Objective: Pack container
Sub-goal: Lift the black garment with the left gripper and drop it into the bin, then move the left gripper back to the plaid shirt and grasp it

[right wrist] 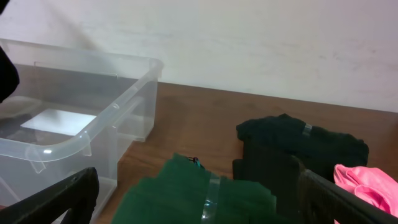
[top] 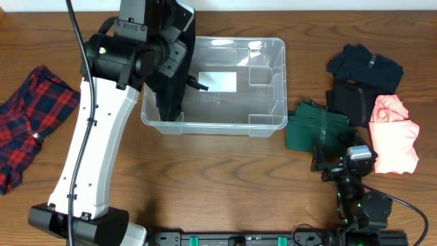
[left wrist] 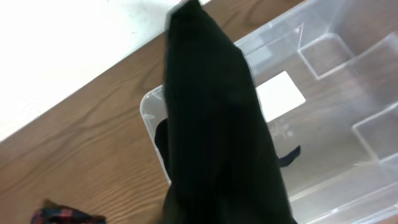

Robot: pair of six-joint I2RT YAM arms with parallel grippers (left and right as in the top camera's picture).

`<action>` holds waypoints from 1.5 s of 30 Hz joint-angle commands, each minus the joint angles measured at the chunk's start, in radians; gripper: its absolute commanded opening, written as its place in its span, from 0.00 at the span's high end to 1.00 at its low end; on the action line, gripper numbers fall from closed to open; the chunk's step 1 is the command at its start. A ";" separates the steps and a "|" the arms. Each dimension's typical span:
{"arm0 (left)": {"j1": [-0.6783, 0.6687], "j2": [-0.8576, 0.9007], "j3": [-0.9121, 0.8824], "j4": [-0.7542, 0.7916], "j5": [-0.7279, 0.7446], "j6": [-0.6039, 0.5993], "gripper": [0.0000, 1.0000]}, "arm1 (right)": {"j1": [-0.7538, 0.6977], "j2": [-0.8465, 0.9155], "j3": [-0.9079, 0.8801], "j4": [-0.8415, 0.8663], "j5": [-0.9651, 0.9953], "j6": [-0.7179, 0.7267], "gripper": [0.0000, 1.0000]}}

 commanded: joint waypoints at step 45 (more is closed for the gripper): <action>0.524 0.426 0.007 -0.006 -0.359 -0.767 0.33 | 0.003 -0.004 -0.003 -0.001 0.002 0.005 0.01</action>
